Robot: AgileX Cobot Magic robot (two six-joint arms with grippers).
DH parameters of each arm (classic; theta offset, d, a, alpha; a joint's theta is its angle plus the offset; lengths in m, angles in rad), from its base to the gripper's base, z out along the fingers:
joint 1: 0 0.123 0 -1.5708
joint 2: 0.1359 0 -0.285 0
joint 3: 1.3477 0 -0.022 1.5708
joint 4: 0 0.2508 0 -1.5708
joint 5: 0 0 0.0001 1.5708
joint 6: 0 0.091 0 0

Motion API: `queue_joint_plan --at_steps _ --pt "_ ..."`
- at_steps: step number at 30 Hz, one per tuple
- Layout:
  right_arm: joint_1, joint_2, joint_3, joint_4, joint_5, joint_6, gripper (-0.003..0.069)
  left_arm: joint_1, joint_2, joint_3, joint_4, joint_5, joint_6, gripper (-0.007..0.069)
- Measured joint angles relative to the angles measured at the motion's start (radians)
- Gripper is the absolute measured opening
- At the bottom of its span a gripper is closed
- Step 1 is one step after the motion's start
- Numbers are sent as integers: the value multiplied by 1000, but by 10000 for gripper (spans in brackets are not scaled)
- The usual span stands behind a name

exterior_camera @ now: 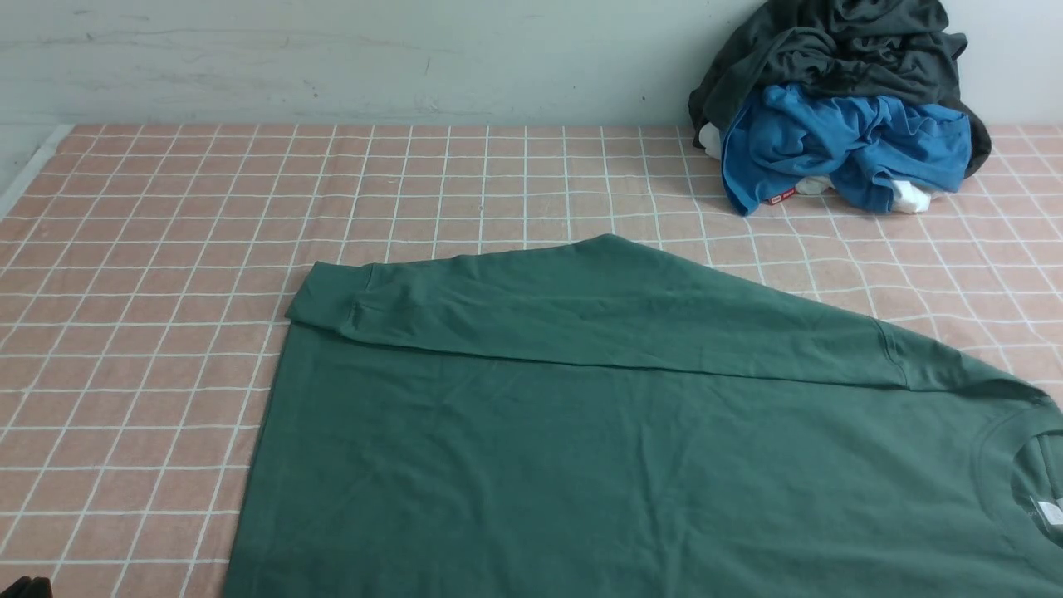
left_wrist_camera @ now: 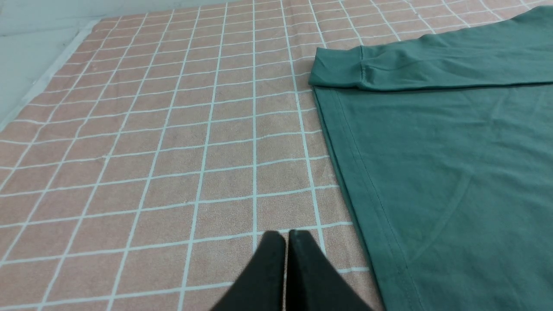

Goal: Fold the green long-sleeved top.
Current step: Use the left arm to clamp the cuff closest to it

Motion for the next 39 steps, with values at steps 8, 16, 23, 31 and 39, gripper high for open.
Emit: queue_joint_plan --at_steps 8,16,23,31,39 --pt "0 0 0 3 0 1 -14 0 0 0 0 0 0 -3" --pt "0 0 0 21 0 1 -14 0 0 0 0 0 0 -3" --pt "0 0 0 65 0 1 -14 0 0 0 0 0 0 -3" --pt "0 0 0 89 0 1 -14 0 0 2 -87 -45 -47 -3" --pt "0 0 0 408 4 22 -14 0 0 2 -638 -129 -311 -3"
